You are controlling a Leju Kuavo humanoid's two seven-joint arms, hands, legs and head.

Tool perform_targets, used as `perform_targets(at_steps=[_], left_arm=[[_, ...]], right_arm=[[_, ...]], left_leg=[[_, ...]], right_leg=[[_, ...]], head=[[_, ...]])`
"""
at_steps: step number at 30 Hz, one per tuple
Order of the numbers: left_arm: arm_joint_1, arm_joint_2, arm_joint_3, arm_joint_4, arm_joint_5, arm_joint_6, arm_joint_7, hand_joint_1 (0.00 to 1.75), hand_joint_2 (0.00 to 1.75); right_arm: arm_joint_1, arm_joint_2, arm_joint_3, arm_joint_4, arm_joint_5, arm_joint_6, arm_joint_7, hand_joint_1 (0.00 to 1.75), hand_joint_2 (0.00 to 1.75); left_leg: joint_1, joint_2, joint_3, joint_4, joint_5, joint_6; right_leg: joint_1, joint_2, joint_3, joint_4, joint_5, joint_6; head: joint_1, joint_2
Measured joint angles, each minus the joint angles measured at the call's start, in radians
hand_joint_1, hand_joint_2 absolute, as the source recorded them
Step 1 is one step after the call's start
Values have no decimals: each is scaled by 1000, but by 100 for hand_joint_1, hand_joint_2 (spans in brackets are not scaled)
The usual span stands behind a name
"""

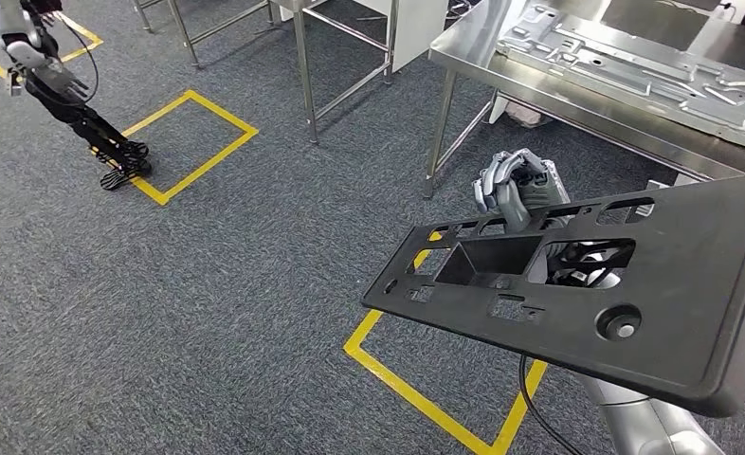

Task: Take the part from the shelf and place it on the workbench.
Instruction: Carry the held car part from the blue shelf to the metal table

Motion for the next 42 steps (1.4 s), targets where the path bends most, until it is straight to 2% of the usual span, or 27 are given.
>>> perform_targets(at_steps=[2,3,5,6,8,10,11,12,13,14,16,17,19,21,23,25,27,28,29,31,33,34,36,38,39,40,42], left_arm=[[-1,-6,0,0,3,0,2,0,175],[-2,-8,0,0,4,0,3,0,175],[-3,-12,0,0,7,1,5,0,175],[-4,-12,0,0,9,1,5,0,175],[-5,-15,0,0,14,1,6,0,175],[-2,-17,0,0,20,2,6,0,175],[0,-17,1,0,21,2,6,0,175],[3,-18,1,0,23,2,6,0,175],[4,-18,1,0,23,2,6,0,175],[4,-19,1,0,23,2,6,0,175],[3,-19,1,0,23,1,5,0,175],[3,-19,1,0,23,1,4,0,175],[3,-19,1,0,23,1,3,0,175],[-1,-19,1,0,23,-1,2,0,175],[-4,-20,1,0,23,-4,1,0,175],[-4,-21,1,0,23,-9,1,0,175],[-3,-24,1,0,24,-15,2,0,175],[-3,-25,1,0,24,-17,2,0,175],[-4,-27,1,0,24,-19,2,0,175],[-5,-30,1,0,24,-22,0,0,175],[-6,-33,0,0,23,-26,-2,0,175],[-6,-33,0,0,23,-29,-3,0,175],[-7,-34,0,0,23,-35,-6,0,175],[-8,-34,0,0,24,-43,-9,0,175],[-8,-33,0,0,25,-46,-11,0,175],[-7,-33,0,0,27,-50,-13,0,175],[-3,-33,0,0,31,-55,-15,0,175]], right_arm=[[-14,0,3,1,-5,2,6,175,175],[-19,0,3,1,-7,2,8,175,175],[-25,1,4,1,-12,2,10,175,175],[-26,1,4,1,-14,2,11,175,175],[-31,2,5,0,-16,3,11,175,175],[-35,4,6,0,-18,3,13,175,175],[-34,4,7,1,-18,3,14,175,175],[-34,5,8,1,-19,4,15,175,175],[-33,5,9,1,-19,4,16,175,175],[-33,6,10,1,-20,4,17,175,175],[-33,6,11,1,-22,2,17,175,175],[-33,6,11,1,-23,2,17,175,175],[-32,7,11,0,-25,1,17,175,175],[-30,7,8,0,-26,1,17,175,175],[-33,6,5,-3,-27,1,17,175,175],[-36,5,4,-4,-28,1,16,175,175],[-33,6,5,-4,-28,1,17,175,175],[-31,6,6,-4,-28,1,17,175,175],[-31,6,6,-3,-28,1,18,175,175],[-34,6,6,-4,-28,1,19,175,175],[-39,8,6,-5,-27,1,21,175,175],[-41,9,6,-5,-26,0,23,175,175],[-42,10,6,-5,-23,0,28,175,175],[-45,11,6,-7,-17,0,32,175,175],[-48,12,6,-8,-15,-1,34,175,175],[-50,13,7,-9,-13,-1,37,175,175],[-51,16,10,-8,-10,-1,42,175,175]], left_leg=[[-5,18,6,5,-10,-11],[-9,27,8,7,-14,-17],[-10,47,15,6,-21,-28],[-8,47,18,9,-26,-34],[-3,11,0,57,-61,-43],[-1,-36,-64,189,-125,-46],[0,-45,-100,259,-149,-46],[0,-49,-127,304,-155,-45],[0,-51,-137,309,-140,-43],[0,-55,-127,270,-104,-40],[1,-94,-75,129,-23,-30],[2,-117,-52,71,0,-25],[0,-140,-35,28,6,-20],[0,-119,-29,18,10,-12],[3,-95,-22,6,15,1],[3,-72,-18,1,16,8],[1,-49,-18,2,14,9],[1,-37,-18,3,12,9],[1,-25,-17,4,10,7],[0,-5,-12,7,5,1],[-5,11,-7,10,-2,-10],[-8,20,-5,10,-5,-16],[-8,34,0,9,-10,-28],[-4,16,-8,37,-34,-38],[-2,-4,-27,83,-62,-42],[0,-27,-57,151,-99,-44],[0,-48,-123,288,-153,-46]], right_leg=[[7,-43,61,-120,38,-8],[11,-53,74,-146,40,-15],[15,-34,74,-152,36,-30],[13,-23,76,-153,37,-36],[9,-2,79,-158,39,-47],[9,21,81,-158,39,-55],[11,33,81,-157,39,-57],[12,47,82,-157,38,-58],[14,61,84,-156,37,-59],[14,75,86,-155,36,-58],[15,101,89,-152,32,-55],[14,113,87,-150,31,-51],[10,136,80,-149,33,-39],[5,152,77,-151,36,-25],[9,116,60,-117,13,-16],[11,55,6,-6,-46,-10],[7,33,-53,108,-85,-5],[4,28,-60,121,-79,-3],[2,23,-46,94,-56,-2],[3,-9,26,-44,6,-5],[9,-40,76,-141,34,-15],[12,-45,82,-154,33,-22],[14,-25,82,-155,36,-34],[10,-13,84,-159,39,-47],[8,-8,86,-162,41,-53],[8,-3,86,-162,40,-57],[12,10,86,-161,39,-61]], head=[[-1,0],[-1,0],[-2,0],[-2,0],[-5,0],[-9,0],[-9,0],[-9,0],[-9,0],[-9,0],[-9,0],[-9,0],[-9,0],[-9,0],[-4,0],[2,0],[3,0],[3,0],[3,0],[3,0],[2,0],[2,0],[2,0],[0,0],[-1,0],[-3,0],[-5,0]])
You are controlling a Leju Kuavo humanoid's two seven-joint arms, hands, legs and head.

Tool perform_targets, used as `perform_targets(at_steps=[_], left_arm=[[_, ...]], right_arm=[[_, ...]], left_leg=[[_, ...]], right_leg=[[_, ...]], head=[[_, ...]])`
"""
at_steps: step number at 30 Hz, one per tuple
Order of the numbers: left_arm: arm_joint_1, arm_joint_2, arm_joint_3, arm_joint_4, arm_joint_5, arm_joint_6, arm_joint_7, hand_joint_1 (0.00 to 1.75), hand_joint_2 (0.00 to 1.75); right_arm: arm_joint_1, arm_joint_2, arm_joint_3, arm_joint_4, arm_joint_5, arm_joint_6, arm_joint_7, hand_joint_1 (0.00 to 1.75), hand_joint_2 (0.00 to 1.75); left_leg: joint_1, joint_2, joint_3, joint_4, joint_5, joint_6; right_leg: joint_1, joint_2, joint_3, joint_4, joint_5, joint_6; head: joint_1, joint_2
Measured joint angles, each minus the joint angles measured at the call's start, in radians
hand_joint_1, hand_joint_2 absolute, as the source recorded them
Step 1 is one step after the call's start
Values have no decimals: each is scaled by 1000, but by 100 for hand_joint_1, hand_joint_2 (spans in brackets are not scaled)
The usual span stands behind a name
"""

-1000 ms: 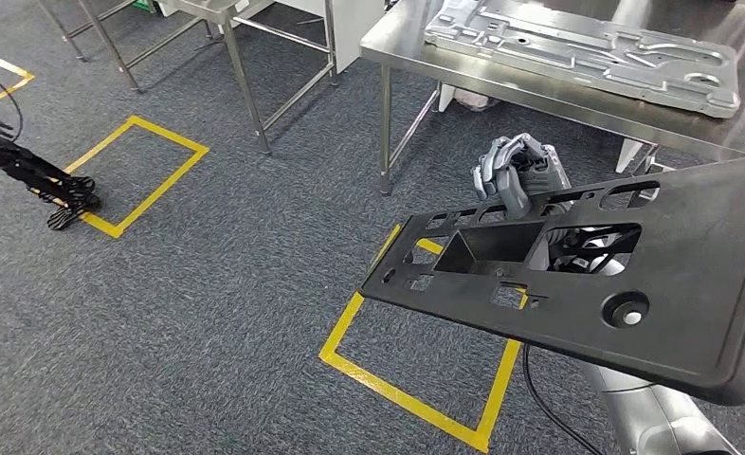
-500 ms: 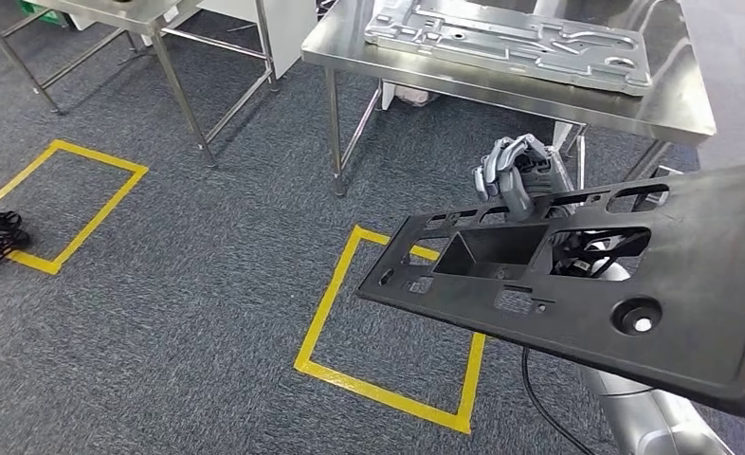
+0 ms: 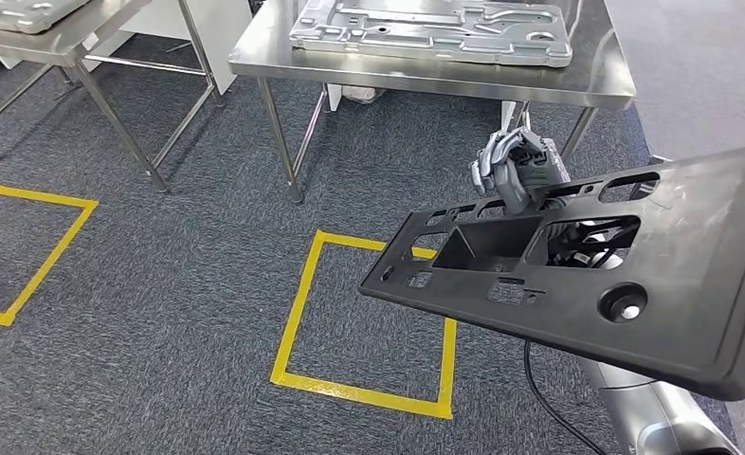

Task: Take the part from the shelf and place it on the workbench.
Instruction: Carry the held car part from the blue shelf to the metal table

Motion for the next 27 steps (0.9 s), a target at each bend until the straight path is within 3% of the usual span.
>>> perform_targets(at_steps=[1,2,4,6,8,11,13,15,16,17,18,19,21,22,25,27], left_arm=[[1,0,0,0,2,-2,0,0,175],[2,0,0,0,3,-3,0,0,175],[2,0,0,0,3,-4,-1,0,175],[1,1,0,0,3,-4,-1,0,175],[0,1,0,0,3,-3,-2,0,175],[-1,1,0,0,4,1,-4,0,175],[-2,0,0,0,5,2,-4,0,175],[-2,0,-1,0,5,3,-4,0,175],[-2,0,-1,0,5,2,-4,0,175],[-2,0,-1,0,4,2,-4,0,175],[-1,-1,-2,0,4,2,-4,0,175],[-1,-1,-2,0,4,2,-4,0,175],[-2,-1,-3,0,4,2,-5,0,175],[-2,-1,-4,0,4,2,-6,0,175],[-5,0,-8,0,3,1,-9,0,175],[-7,0,-10,0,2,0,-11,0,175]], right_arm=[[0,1,2,1,1,0,2,175,175],[0,2,3,2,2,0,3,175,175],[-3,4,5,3,3,0,3,175,175],[-10,4,7,4,4,0,3,175,175],[-14,4,8,5,5,0,3,175,175],[-19,5,10,5,10,-1,3,175,175],[-23,6,10,6,12,-2,3,175,175],[-21,6,11,9,13,-2,3,175,175],[-19,7,12,11,14,-3,3,175,175],[-18,7,12,13,15,-3,3,175,175],[-18,7,12,14,15,-3,3,175,175],[-19,7,12,14,15,-3,3,175,175],[-22,7,13,15,16,-3,2,175,175],[-23,7,13,16,17,-3,2,175,175],[-23,7,13,16,20,-4,1,175,175],[-27,7,12,15,21,-5,0,175,175]], left_leg=[[0,-2,-16,28,0,1],[0,-3,-12,11,22,5],[-2,-5,43,-122,101,17],[-7,-9,94,-242,146,30],[-12,-10,105,-270,146,39],[-7,-8,116,-283,151,54],[-4,-7,124,-290,151,62],[-5,-7,127,-289,146,65],[-5,-7,130,-288,142,65],[-5,-7,135,-287,137,63],[-5,-7,143,-287,130,61],[-5,-7,152,-286,123,57],[-7,-7,165,-286,107,46],[-8,-6,169,-287,101,40],[-8,0,185,-293,85,23],[-6,1,175,-246,63,14]], right_leg=[[2,7,1,0,0,-1],[5,13,2,1,-1,-1],[8,22,8,1,-4,0],[12,29,9,3,-7,6],[12,32,7,3,-8,16],[10,28,0,22,-22,34],[6,23,-45,116,-68,44],[0,22,-121,251,-115,52],[-3,22,-147,288,-117,55],[-6,20,-152,285,-97,57],[-8,18,-135,239,-61,57],[-9,14,-104,166,-17,56],[-4,4,-45,46,23,49],[-1,2,-30,18,22,43],[2,8,-14,5,-1,22],[-3,11,10,-4,-12,9]], head=[[0,0],[0,0],[0,0],[0,0],[0,0],[2,0],[3,0],[3,0],[3,0],[3,0],[3,0],[3,0],[2,0],[2,0],[0,0],[-4,0]])
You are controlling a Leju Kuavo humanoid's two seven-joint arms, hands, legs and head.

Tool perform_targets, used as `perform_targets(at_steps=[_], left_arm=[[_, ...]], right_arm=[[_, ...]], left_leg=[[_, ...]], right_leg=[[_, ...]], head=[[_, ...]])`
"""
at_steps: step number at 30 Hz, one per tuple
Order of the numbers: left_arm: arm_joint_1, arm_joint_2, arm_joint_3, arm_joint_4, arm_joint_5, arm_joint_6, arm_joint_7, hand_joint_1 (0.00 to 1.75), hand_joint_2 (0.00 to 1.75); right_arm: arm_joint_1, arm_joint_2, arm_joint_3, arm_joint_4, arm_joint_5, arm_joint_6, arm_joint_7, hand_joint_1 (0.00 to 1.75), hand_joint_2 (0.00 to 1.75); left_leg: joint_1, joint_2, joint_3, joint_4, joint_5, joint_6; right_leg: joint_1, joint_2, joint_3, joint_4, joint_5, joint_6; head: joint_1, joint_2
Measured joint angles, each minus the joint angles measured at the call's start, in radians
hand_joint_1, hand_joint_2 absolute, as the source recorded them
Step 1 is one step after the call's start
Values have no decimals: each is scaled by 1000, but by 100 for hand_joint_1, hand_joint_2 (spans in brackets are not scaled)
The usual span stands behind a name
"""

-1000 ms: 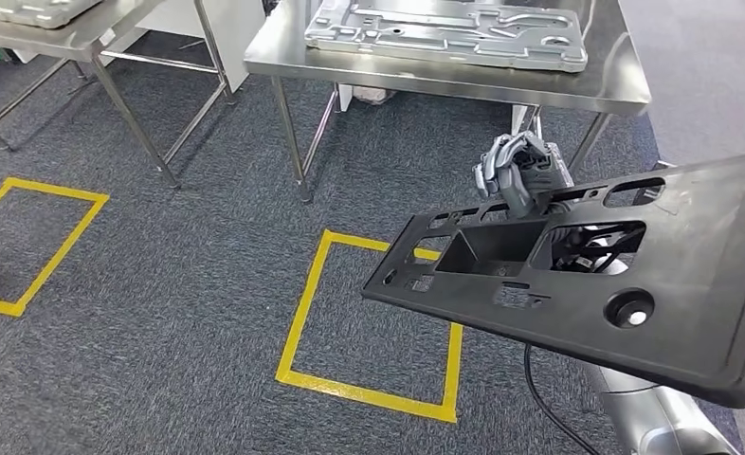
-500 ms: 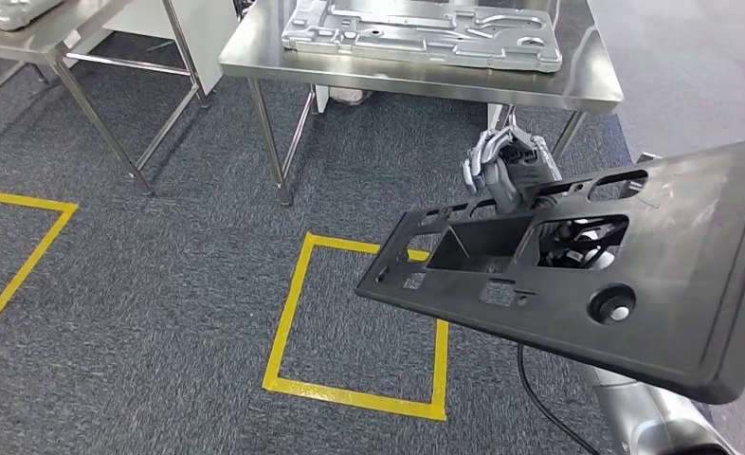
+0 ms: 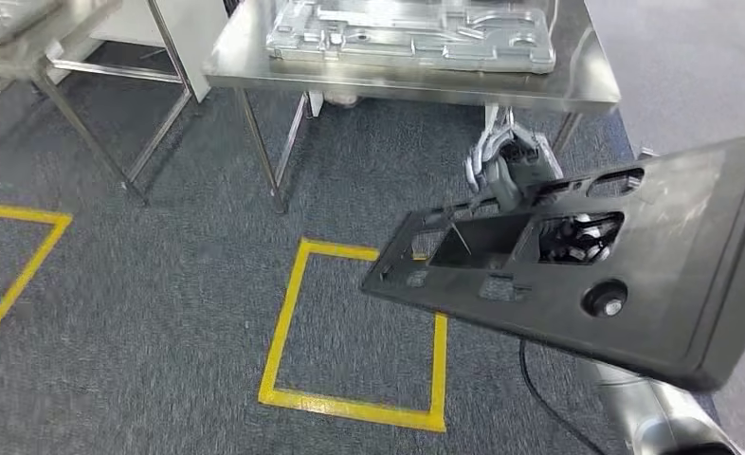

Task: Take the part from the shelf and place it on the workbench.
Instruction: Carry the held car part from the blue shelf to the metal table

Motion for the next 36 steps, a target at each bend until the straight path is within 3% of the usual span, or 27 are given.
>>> perform_targets(at_steps=[1,3,4,5,6,8,9,10,12,14,16,18,20,21,22,24,25,26,29,31,34,35,36], left_arm=[[0,0,-1,0,0,0,-1,0,175],[2,0,-5,0,0,0,-1,0,175],[4,0,-7,0,0,0,-1,0,175],[6,0,-9,0,1,0,-1,0,175],[8,0,-11,0,1,1,-1,0,175],[10,2,-13,0,2,4,0,0,175],[10,3,-14,1,3,5,0,0,175],[10,5,-14,1,4,7,1,0,175],[8,7,-15,1,6,8,2,0,175],[6,9,-16,1,8,10,3,0,175],[5,9,-16,1,9,11,4,0,175],[5,8,-17,1,10,14,6,0,175],[5,7,-19,1,12,17,9,0,175],[6,6,-20,1,14,19,10,0,175],[6,6,-21,1,16,20,10,0,175],[6,6,-22,1,21,24,10,0,175],[5,6,-23,2,22,25,10,0,175],[4,6,-24,2,23,26,10,0,175],[2,6,-28,2,24,25,9,0,175],[-2,6,-32,2,24,25,8,0,175],[-6,6,-37,2,25,24,8,0,175],[-5,6,-38,2,25,23,8,0,175],[-3,5,-39,2,25,23,8,0,175]], right_arm=[[-1,0,0,-1,0,0,0,175,175],[0,1,2,1,1,1,0,175,175],[3,2,2,1,1,2,1,175,175],[5,2,3,2,1,2,1,175,175],[6,2,4,2,1,2,1,175,175],[6,2,4,2,1,2,1,175,175],[5,3,5,3,1,2,1,175,175],[4,4,5,3,1,2,1,175,175],[3,6,7,0,1,2,0,175,175],[1,6,7,-3,3,-2,-4,175,175],[-2,7,6,-4,6,-8,-12,175,175],[0,8,6,-3,11,-12,-25,175,175],[4,9,6,-3,16,-11,-34,175,175],[4,10,6,-3,16,-9,-37,175,175],[2,11,6,-3,13,-4,-37,175,175],[-7,13,5,-4,-1,12,-33,175,175],[-12,15,5,-4,-12,21,-28,175,175],[-19,18,4,-7,-21,29,-22,175,175],[-49,33,4,-22,-43,43,-4,175,175],[-74,47,4,-29,-49,45,2,175,175],[-91,66,7,-33,-50,44,6,175,175],[-92,70,9,-34,-50,44,7,175,175],[-93,74,10,-34,-50,44,7,175,175]], left_leg=[[1,-1,-31,60,-19,-3],[1,-3,-132,212,-55,-8],[1,-3,-177,261,-52,-8],[1,-3,-205,271,-26,-7],[0,-3,-213,238,23,-3],[-5,-6,-186,106,133,10],[-9,-7,-169,53,164,18],[-13,-8,-154,19,169,25],[-17,-9,-136,-7,146,37],[-11,-10,-116,-28,131,47],[-7,-11,-92,-41,121,56],[-6,-13,-72,-45,104,60],[-5,-16,-46,-45,84,58],[-5,-17,-30,-45,73,56],[-4,-18,-12,-45,61,53],[-4,-19,15,-45,38,45],[-5,-18,23,-46,28,39],[-5,-18,30,-47,24,33],[-5,-15,41,-30,24,13],[-2,-15,12,41,3,6],[0,-15,-106,224,-71,-5],[0,-15,-136,250,-81,-7],[0,-15,-150,238,-69,-7]], right_leg=[[-1,0,13,-3,-8,-5],[1,3,36,-4,-27,-10],[2,5,48,-4,-38,-11],[4,7,63,-3,-50,-11],[5,9,81,-4,-64,-10],[7,11,118,-6,-92,-7],[8,12,132,-9,-103,-2],[8,13,140,-13,-111,3],[8,15,143,-12,-110,16],[7,13,127,24,-96,27],[4,11,67,122,-102,38],[0,9,-24,239,-150,48],[-4,7,-86,282,-182,52],[-5,6,-94,257,-165,51],[-6,4,-88,202,-123,49],[-3,-3,-63,72,-10,42],[0,-6,-54,31,24,36],[3,-7,-51,10,41,29],[3,-1,-30,-3,35,4],[1,0,-5,-9,27,-6],[3,2,19,-10,5,-12],[3,3,29,-10,-3,-12],[4,4,40,-9,-12,-11]], head=[[-3,0],[-9,0],[-10,0],[-11,0],[-12,0],[-11,0],[-10,0],[-9,0],[-8,0],[-9,0],[-5,0],[0,0],[1,0],[2,0],[2,0],[1,0],[1,0],[0,0],[-1,0],[-5,0],[-8,0],[-8,0],[-8,0]])
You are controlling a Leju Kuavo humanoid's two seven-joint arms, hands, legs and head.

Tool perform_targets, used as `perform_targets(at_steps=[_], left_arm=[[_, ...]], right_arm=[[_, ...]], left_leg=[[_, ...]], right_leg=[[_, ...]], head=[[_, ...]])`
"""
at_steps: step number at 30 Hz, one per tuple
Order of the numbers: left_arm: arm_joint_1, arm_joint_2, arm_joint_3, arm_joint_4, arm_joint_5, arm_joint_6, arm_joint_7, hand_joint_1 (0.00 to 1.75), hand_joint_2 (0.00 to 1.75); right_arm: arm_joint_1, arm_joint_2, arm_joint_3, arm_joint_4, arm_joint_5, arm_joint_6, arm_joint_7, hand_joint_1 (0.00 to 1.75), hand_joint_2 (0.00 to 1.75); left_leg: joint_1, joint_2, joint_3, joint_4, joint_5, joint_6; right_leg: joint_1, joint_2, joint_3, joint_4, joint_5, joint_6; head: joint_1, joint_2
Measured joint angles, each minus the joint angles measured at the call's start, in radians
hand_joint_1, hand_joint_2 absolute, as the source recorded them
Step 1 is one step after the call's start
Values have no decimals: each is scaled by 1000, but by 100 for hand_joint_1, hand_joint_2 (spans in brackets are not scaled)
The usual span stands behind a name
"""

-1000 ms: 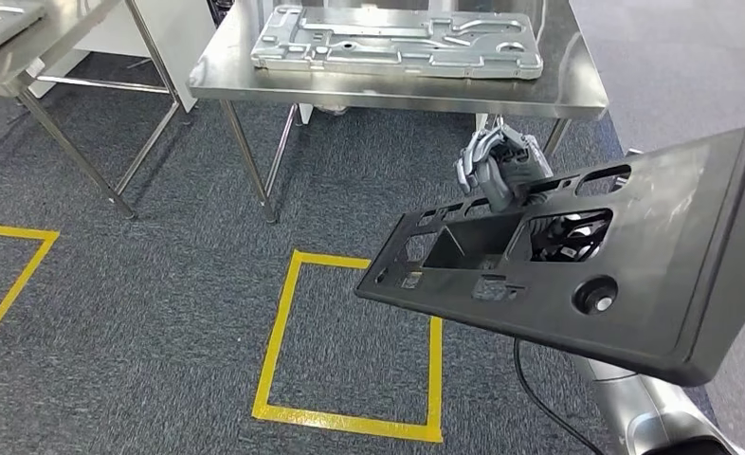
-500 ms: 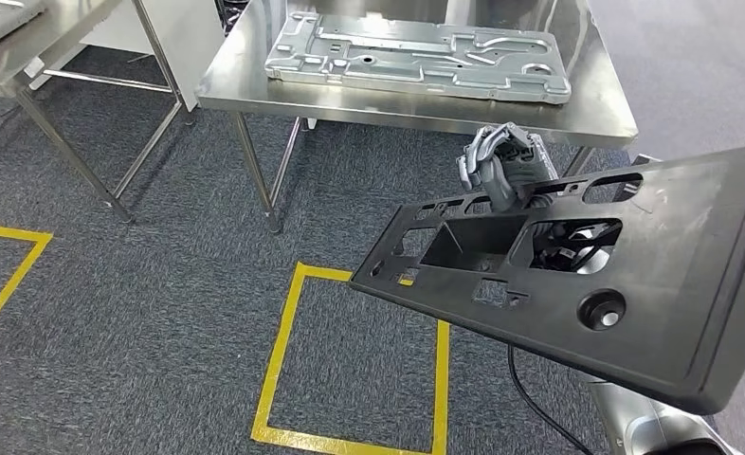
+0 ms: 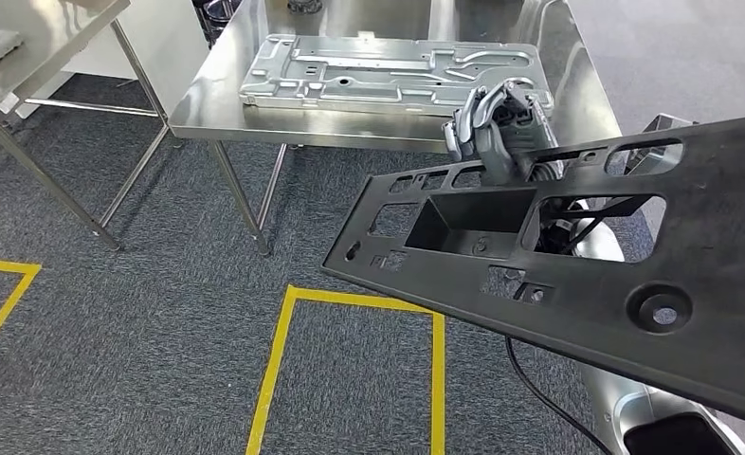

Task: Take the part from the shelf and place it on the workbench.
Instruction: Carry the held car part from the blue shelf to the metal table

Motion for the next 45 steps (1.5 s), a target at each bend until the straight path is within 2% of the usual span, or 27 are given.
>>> perform_targets(at_steps=[1,3,5,7,9,10,13,15,16,18,20,21,23,25,26,28,29,30,31,32,35,36,38,39,41,43,45], left_arm=[[2,0,0,0,0,0,0,0,175],[4,0,-1,0,0,-1,0,0,175],[5,0,-2,0,-2,-1,0,0,175],[5,1,-2,0,-3,0,0,0,175],[5,1,-2,0,-3,2,0,0,175],[4,2,-3,0,-3,2,0,0,175],[3,3,-4,0,2,5,-1,0,175],[3,3,-7,0,6,6,-1,0,175],[3,3,-9,0,6,6,-2,0,175],[2,2,-13,0,8,6,-3,0,175],[1,2,-18,0,9,6,-6,0,175],[1,2,-20,0,10,6,-7,0,175],[-2,4,-24,0,10,5,-10,0,175],[-6,5,-27,0,8,3,-12,0,175],[-9,6,-28,0,7,3,-13,0,175],[-9,7,-29,0,7,2,-13,0,175],[-7,8,-30,0,7,2,-13,0,175],[-5,8,-31,0,7,2,-13,0,175],[-4,9,-33,0,7,2,-13,0,175],[-3,10,-33,0,6,2,-13,0,175],[-2,11,-38,1,6,3,-12,0,175],[-1,11,-41,2,6,3,-12,0,175],[-4,12,-46,2,5,3,-13,0,175],[-6,12,-47,2,5,3,-14,0,175],[-8,15,-50,2,4,2,-17,0,175],[-8,16,-51,2,4,2,-18,0,175],[-8,16,-52,2,4,1,-18,0,175]], right_arm=[[-2,3,1,0,0,0,0,175,175],[-7,7,0,0,-1,-1,0,175,175],[-12,8,-1,1,-4,-1,-2,175,175],[-14,8,-5,1,-10,0,-6,175,175],[-16,8,-15,0,-16,1,-10,175,175],[-18,8,-20,1,-20,3,-11,175,175],[-16,8,-27,5,-30,11,-13,175,175],[-11,9,-28,10,-32,15,-13,175,175],[-10,9,-29,11,-32,15,-13,175,175],[-10,11,-29,12,-31,15,-12,175,175],[-10,16,-29,12,-29,11,-12,175,175],[-10,20,-29,10,-25,6,-11,175,175],[-9,29,-29,2,-13,-9,-9,175,175],[-10,35,-28,-6,1,-23,-9,175,175],[-11,39,-28,-8,7,-29,-9,175,175],[-8,44,-27,-11,16,-36,-9,175,175],[-6,45,-27,-11,18,-38,-9,175,175],[-3,45,-27,-11,20,-39,-9,175,175],[-2,46,-27,-11,21,-39,-9,175,175],[-1,46,-27,-11,22,-39,-9,175,175],[0,47,-27,-10,22,-39,-8,175,175],[0,48,-28,-11,22,-39,-8,175,175],[-2,48,-33,-15,22,-39,-7,175,175],[-4,47,-37,-18,22,-40,-8,175,175],[-7,47,-45,-21,22,-41,-11,175,175],[-5,47,-49,-22,21,-42,-15,175,175],[3,47,-52,-24,23,-48,-21,175,175]], left_leg=[[0,0,3,-46,35,1],[-1,1,32,-182,134,9],[-6,1,50,-255,178,25],[-7,1,57,-262,175,42],[-4,-1,73,-268,176,55],[-3,0,81,-270,172,60],[-5,4,101,-272,152,69],[-7,7,121,-272,133,69],[-9,10,136,-272,122,68],[-14,19,166,-272,97,66],[-17,29,188,-279,76,58],[-18,35,195,-280,73,52],[-19,41,207,-275,76,41],[-18,29,185,-211,81,35],[-15,21,151,-153,73,31],[-9,11,63,-34,20,19],[-6,10,27,-1,-14,13],[-3,10,4,1,-36,8],[-1,11,-5,-26,-34,4],[1,11,-3,-81,0,3],[1,12,10,-240,190,15],[-1,12,11,-257,222,24],[-3,12,20,-260,218,42],[-2,11,29,-264,212,48],[1,10,51,-270,198,58],[0,10,71,-272,179,62],[0,8,99,-272,155,63]], right_leg=[[0,1,12,0,-9,2],[1,2,35,1,-28,8],[2,3,47,-1,-41,20],[4,5,51,4,-42,35],[3,4,37,45,-42,47],[2,3,12,88,-50,51],[0,1,-118,268,-113,58],[1,1,-169,292,-129,56],[3,-1,-169,252,-106,51],[12,-19,-139,120,-3,33],[24,-36,-117,33,69,19],[27,-36,-113,19,79,14],[23,-22,-96,6,70,6],[15,-12,-69,-7,63,-1],[12,-8,-56,-11,57,-2],[10,2,-36,-12,37,-3],[9,6,-24,-12,25,-2],[8,10,-9,-11,13,0],[7,13,8,-11,0,3],[6,14,26,-11,-14,6],[6,18,63,-11,-51,21],[7,20,67,-10,-58,28],[7,20,66,1,-60,41],[6,17,57,26,-56,46],[3,10,-3,125,-60,56],[0,6,-94,247,-101,63],[-1,6,-160,296,-144,64]], head=[[0,0],[0,0],[1,0],[1,0],[3,0],[4,0],[6,0],[7,0],[7,0],[6,0],[4,0],[2,0],[2,0],[0,0],[0,0],[-2,0],[-2,0],[-2,0],[-2,0],[-1,0],[-3,0],[-4,0],[-4,0],[-3,0],[-2,0],[-1,0],[0,0]])
